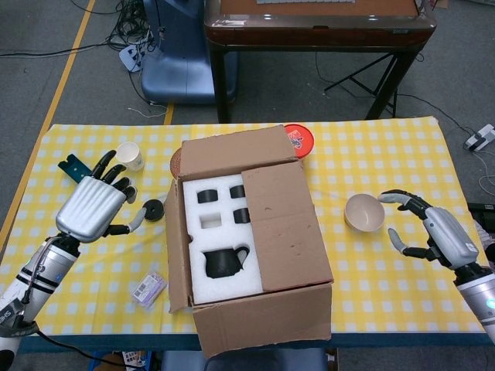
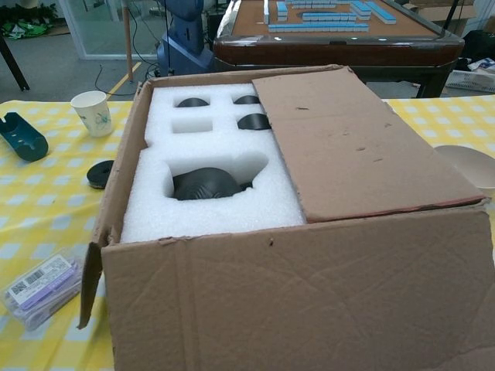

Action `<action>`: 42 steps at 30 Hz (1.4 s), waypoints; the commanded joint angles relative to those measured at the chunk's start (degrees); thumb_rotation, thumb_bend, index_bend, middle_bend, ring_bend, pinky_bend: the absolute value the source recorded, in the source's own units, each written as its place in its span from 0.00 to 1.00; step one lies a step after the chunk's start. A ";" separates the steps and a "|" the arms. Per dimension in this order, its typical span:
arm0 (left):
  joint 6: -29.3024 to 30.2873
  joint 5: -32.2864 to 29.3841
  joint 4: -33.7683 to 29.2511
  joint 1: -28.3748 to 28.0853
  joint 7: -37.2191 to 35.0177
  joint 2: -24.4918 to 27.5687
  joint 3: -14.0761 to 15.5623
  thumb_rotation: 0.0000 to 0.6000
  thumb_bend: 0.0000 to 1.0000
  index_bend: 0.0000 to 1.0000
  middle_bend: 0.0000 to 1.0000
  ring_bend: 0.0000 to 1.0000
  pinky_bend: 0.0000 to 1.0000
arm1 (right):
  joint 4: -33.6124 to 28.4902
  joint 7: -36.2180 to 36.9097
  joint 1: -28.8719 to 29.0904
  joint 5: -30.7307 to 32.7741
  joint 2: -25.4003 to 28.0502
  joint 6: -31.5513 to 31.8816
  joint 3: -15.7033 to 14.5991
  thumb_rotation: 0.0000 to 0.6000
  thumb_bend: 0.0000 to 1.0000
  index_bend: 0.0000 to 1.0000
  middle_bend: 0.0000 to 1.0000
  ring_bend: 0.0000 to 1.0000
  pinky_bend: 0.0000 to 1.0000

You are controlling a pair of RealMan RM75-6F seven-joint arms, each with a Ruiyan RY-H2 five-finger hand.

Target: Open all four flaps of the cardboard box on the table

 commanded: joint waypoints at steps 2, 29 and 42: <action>0.91 -3.82 0.29 2.48 -5.82 -0.26 -0.44 0.09 0.45 0.56 0.44 0.20 0.00 | -0.79 -4.78 3.18 -3.03 0.30 -3.29 0.14 1.00 0.59 0.22 0.19 0.17 0.25; 19.75 0.88 10.20 21.17 -14.84 -11.12 5.10 0.18 0.45 0.48 0.41 0.20 0.00 | 2.39 -25.68 25.55 -5.50 -16.38 -21.90 3.71 1.00 0.92 0.35 0.32 0.17 0.25; 20.66 3.78 11.90 24.82 -17.87 -11.80 5.58 0.17 0.45 0.49 0.41 0.20 0.00 | 7.54 -33.82 32.04 -4.84 -24.48 -26.22 2.67 1.00 0.96 0.39 0.35 0.17 0.25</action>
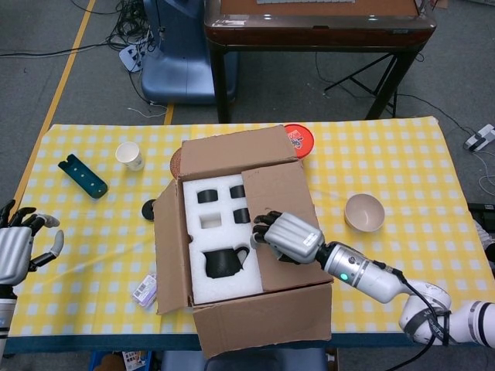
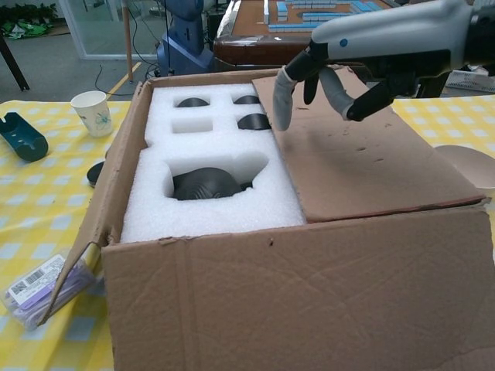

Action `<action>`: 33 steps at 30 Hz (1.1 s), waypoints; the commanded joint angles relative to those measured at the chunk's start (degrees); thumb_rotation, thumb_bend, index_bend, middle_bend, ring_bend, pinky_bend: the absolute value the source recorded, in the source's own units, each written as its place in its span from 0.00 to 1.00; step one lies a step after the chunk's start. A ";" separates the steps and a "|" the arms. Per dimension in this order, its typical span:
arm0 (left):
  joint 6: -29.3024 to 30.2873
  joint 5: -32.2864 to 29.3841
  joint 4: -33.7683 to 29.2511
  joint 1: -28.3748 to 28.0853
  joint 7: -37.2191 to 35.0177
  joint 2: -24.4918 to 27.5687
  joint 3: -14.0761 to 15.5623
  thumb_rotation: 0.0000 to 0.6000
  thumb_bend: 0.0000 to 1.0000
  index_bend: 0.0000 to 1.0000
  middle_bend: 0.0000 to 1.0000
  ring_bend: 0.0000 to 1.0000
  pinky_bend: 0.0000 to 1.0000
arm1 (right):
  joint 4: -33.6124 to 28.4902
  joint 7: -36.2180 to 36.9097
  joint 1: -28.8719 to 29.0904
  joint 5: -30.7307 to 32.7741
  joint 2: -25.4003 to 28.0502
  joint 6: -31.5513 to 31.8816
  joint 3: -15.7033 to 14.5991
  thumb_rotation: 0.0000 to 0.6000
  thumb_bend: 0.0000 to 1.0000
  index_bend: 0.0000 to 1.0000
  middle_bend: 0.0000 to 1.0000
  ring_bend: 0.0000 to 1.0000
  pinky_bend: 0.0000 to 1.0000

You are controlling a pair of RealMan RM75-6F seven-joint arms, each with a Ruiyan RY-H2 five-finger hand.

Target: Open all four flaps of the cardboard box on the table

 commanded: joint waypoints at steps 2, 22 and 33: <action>-0.20 0.64 0.20 0.55 -0.55 -0.06 0.03 0.17 0.45 0.49 0.41 0.20 0.00 | 2.04 -3.17 1.91 -0.06 -2.61 -0.61 -0.20 1.00 0.96 0.39 0.35 0.17 0.25; -1.98 1.53 2.59 2.74 -4.40 0.04 -0.77 0.17 0.45 0.49 0.41 0.20 0.00 | 5.93 -11.97 5.03 0.74 -6.66 0.15 -2.46 1.00 0.97 0.43 0.41 0.17 0.25; -2.59 1.82 3.23 3.23 -5.14 -0.18 -1.45 0.18 0.45 0.49 0.41 0.20 0.00 | 4.56 -14.68 4.48 2.49 -4.90 1.86 -2.94 1.00 0.97 0.45 0.45 0.18 0.25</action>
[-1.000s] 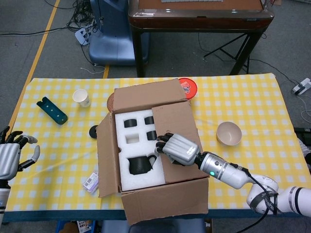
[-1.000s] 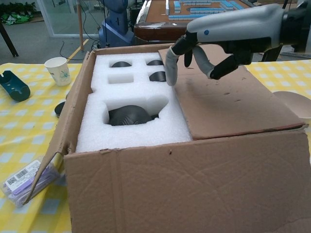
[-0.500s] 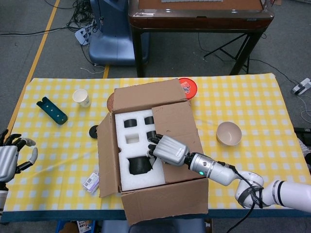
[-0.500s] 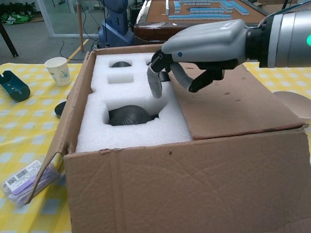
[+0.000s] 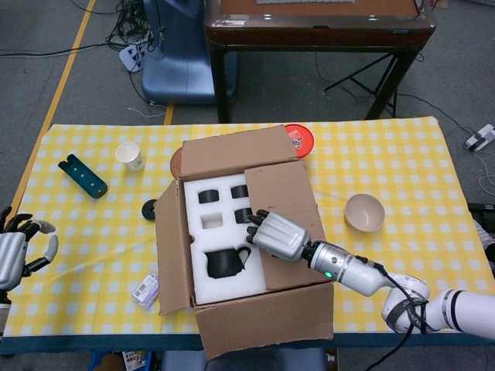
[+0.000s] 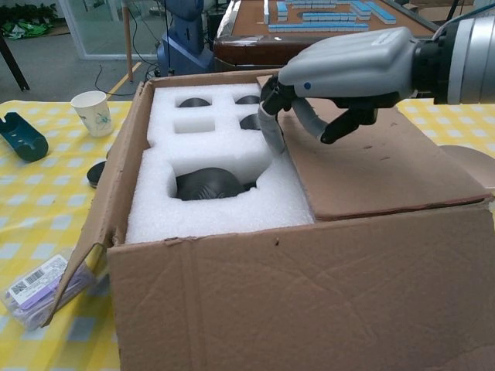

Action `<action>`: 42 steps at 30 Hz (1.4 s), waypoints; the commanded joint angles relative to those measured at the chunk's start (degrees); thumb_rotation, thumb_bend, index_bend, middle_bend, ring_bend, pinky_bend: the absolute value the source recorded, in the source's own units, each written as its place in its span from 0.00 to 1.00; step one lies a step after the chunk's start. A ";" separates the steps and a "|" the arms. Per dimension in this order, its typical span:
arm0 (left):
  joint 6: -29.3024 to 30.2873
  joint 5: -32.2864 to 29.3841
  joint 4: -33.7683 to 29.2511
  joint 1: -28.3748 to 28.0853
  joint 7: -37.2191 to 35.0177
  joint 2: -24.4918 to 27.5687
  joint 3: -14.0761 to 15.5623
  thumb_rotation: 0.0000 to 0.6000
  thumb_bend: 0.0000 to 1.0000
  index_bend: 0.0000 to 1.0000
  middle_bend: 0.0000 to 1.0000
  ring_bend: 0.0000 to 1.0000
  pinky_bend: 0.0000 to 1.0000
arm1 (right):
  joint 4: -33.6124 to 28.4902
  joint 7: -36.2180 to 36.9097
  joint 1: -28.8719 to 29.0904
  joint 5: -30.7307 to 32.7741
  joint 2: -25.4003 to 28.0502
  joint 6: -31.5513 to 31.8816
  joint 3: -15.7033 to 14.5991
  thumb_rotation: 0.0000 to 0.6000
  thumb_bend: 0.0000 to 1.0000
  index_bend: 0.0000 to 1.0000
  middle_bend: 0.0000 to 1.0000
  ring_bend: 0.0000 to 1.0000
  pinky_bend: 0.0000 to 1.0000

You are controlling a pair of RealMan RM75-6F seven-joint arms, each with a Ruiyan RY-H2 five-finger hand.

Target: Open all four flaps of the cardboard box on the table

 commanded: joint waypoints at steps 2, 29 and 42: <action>-0.05 -0.06 0.12 0.17 -0.22 0.19 -0.24 0.18 0.45 0.49 0.41 0.20 0.00 | -0.80 -0.54 -0.40 0.31 0.71 1.39 0.16 1.00 0.97 0.45 0.46 0.18 0.25; -0.24 0.36 -0.04 0.56 -0.33 0.99 -2.06 0.18 0.45 0.50 0.41 0.20 0.00 | -8.76 -1.30 -7.41 2.75 14.05 14.50 3.89 1.00 0.97 0.45 0.50 0.22 0.25; -0.58 0.57 -1.07 0.32 0.88 1.21 -2.51 0.18 0.45 0.50 0.41 0.20 0.00 | -10.49 -0.16 -12.69 4.41 20.65 18.60 3.80 1.00 0.97 0.45 0.50 0.22 0.25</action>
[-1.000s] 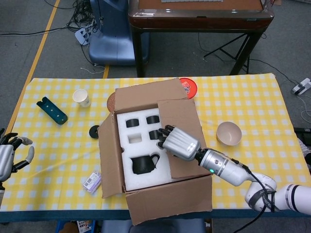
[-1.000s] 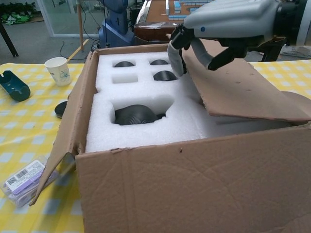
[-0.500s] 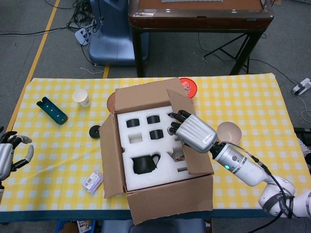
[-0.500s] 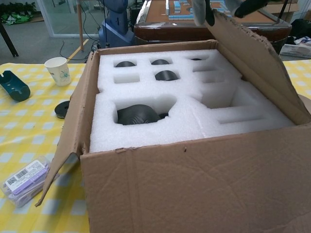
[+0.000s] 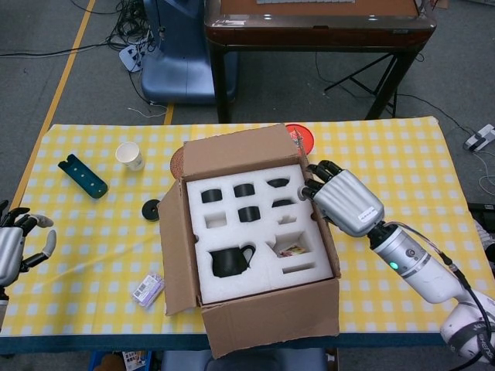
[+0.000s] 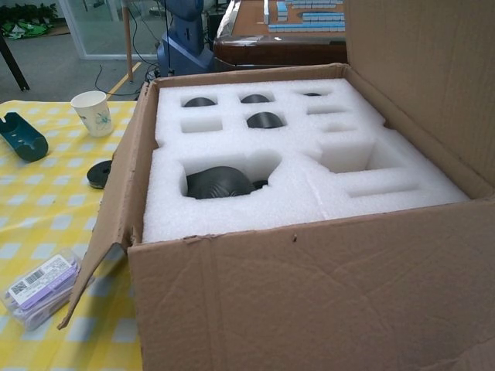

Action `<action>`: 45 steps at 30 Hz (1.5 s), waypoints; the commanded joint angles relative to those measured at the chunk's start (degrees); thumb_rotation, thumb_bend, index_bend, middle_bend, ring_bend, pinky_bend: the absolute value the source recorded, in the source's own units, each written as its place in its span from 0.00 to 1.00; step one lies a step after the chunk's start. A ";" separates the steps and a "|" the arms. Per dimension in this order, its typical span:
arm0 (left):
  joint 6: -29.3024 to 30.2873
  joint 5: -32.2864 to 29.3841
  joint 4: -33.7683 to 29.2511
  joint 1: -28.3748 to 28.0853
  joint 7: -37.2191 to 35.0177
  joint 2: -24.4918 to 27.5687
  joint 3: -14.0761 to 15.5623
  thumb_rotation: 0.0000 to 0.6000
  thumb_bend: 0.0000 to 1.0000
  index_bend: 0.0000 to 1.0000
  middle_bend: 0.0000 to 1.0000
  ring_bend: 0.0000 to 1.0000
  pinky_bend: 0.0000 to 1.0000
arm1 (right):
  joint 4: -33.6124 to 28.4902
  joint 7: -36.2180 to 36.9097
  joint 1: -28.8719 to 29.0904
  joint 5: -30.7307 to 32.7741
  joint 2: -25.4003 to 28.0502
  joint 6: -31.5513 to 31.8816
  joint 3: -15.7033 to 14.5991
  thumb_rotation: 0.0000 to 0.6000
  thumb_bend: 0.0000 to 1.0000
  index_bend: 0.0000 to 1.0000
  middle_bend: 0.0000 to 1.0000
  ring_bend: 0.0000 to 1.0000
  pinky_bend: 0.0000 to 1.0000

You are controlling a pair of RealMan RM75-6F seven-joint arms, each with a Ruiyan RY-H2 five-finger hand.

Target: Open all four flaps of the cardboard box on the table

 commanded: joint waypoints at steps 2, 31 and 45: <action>-0.09 -0.03 -0.33 -0.09 0.35 0.10 -0.13 0.18 0.45 0.50 0.41 0.20 0.00 | -0.07 0.85 -1.72 0.91 1.82 1.12 -0.18 1.00 0.97 0.45 0.50 0.22 0.25; 1.26 2.43 -0.13 0.19 1.46 -1.82 0.06 0.30 0.45 0.50 0.41 0.20 0.00 | 3.55 12.93 -18.23 5.94 6.16 9.20 -5.48 1.00 0.68 0.41 0.36 0.22 0.25; 5.48 3.41 2.18 3.97 3.19 -4.96 2.41 0.99 0.45 0.45 0.37 0.20 0.00 | 7.55 12.60 -30.26 0.67 -1.33 21.55 -11.02 1.00 0.51 0.27 0.29 0.22 0.25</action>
